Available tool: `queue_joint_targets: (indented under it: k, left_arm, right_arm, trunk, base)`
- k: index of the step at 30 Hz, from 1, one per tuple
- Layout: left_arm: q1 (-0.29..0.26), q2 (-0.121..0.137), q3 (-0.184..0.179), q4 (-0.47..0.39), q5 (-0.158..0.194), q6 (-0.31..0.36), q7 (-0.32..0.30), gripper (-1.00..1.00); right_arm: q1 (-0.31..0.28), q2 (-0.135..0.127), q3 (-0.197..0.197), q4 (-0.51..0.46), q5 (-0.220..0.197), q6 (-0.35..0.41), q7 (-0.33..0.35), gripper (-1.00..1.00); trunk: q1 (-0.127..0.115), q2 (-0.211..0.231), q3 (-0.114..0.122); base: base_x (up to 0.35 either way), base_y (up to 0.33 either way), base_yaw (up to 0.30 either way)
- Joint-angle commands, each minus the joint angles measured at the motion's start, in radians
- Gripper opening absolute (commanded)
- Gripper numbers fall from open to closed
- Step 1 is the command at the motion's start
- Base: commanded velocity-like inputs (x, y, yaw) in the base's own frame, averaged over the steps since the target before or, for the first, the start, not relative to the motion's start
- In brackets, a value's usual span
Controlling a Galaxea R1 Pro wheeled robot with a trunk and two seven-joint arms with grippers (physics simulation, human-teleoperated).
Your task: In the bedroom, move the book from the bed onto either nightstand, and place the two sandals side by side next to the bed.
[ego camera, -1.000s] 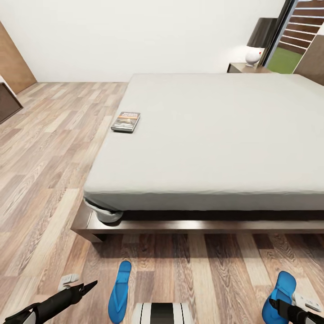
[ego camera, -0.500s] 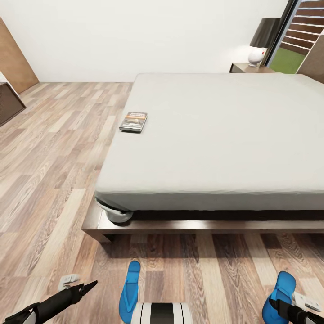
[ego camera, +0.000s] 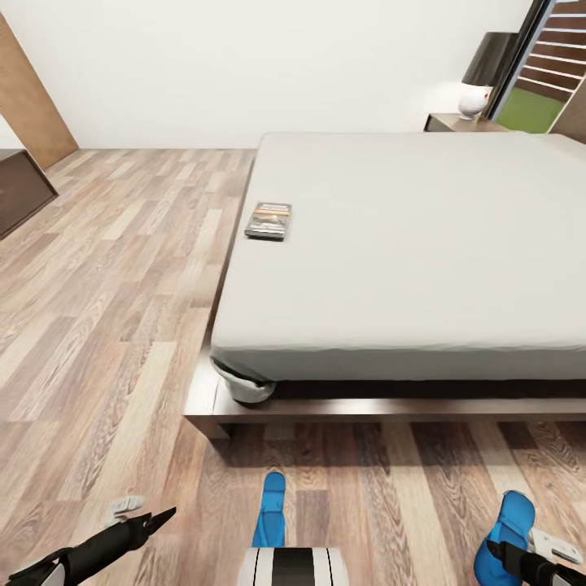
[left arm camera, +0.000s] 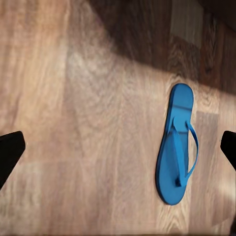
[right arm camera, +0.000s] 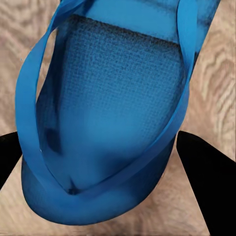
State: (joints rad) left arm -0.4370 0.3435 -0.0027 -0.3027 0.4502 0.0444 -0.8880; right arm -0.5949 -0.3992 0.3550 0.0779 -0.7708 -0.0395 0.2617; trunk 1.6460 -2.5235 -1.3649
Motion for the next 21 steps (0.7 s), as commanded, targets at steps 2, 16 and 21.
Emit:
queue_joint_targets:
  k: [2, 16, 21]
  left_arm:
    - [0.0, 0.0, 0.0, 0.0, 0.005, 0.005, -0.003, 1.0]
    - [0.0, 0.0, -0.001, 0.0, 0.005, 0.005, -0.003, 1.0]
    - [0.0, 0.0, -0.001, 0.0, 0.004, 0.005, -0.003, 1.0]
  right_arm:
    - [-0.002, 0.0, 0.008, 0.005, -0.01, -0.004, 0.008, -1.0]
    - [-0.002, 0.001, 0.009, 0.005, -0.01, -0.004, 0.008, -1.0]
    - [-0.002, 0.001, 0.008, 0.005, -0.01, -0.004, 0.008, -1.0]
  trunk:
    - [0.0, 0.0, -0.001]
    - [0.0, 0.0, -0.001]
    - [0.0, 0.0, -0.001]
  base:
    - [0.0, 0.272, 0.0]
    - [0.0, 0.272, 0.0]
    - [0.0, 0.272, 0.0]
